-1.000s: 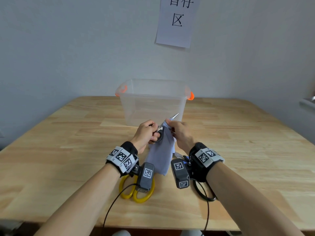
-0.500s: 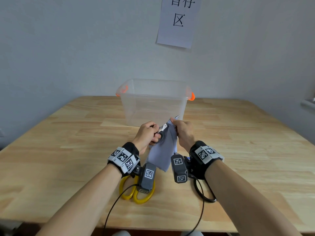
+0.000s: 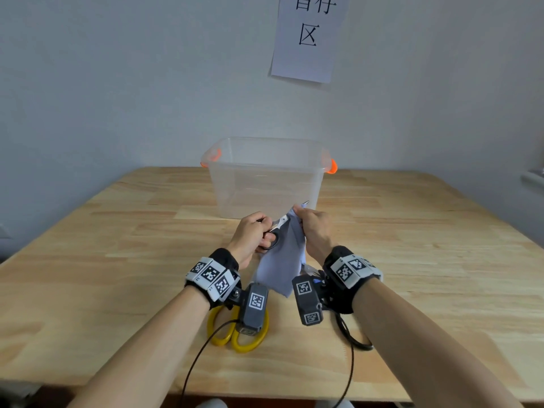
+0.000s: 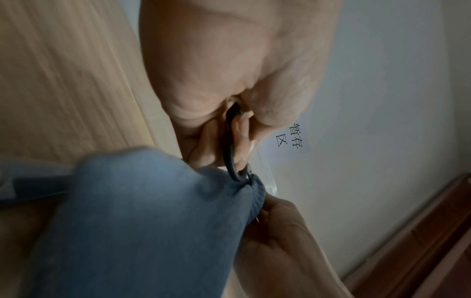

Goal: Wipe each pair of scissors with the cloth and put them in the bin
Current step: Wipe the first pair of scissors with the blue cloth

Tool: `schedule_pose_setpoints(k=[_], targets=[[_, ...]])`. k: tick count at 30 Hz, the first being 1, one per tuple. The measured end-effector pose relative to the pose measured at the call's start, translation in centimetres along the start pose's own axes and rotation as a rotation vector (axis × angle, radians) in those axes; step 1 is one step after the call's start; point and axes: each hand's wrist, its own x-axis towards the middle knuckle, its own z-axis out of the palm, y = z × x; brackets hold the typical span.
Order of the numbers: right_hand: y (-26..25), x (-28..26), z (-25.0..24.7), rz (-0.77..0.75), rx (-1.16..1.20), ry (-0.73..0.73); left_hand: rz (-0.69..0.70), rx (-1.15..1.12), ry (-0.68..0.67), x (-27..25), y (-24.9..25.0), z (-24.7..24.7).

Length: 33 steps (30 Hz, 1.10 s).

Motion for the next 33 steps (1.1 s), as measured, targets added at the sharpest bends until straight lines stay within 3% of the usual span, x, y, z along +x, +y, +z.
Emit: schedule_pose_setpoints(k=[4, 10, 16, 33], targets=[[0.6, -0.2, 0.2, -0.009, -0.024, -0.073, 0.005, -0.013, 0.009, -0.1, -0.3, -0.3], [0.0, 0.6, -0.2, -0.006, 0.015, 0.021, 0.002, -0.012, 0.002, -0.2, -0.2, 0.2], [0.3, -0.1, 0.2, -0.054, -0.053, -0.068, 0.004, -0.011, 0.007, -0.1, 0.1, -0.2], [-0.6, 1.2, -0.4, -0.052, -0.037, 0.062, 0.014, 0.015, 0.014, -0.8, 0.6, -0.7]])
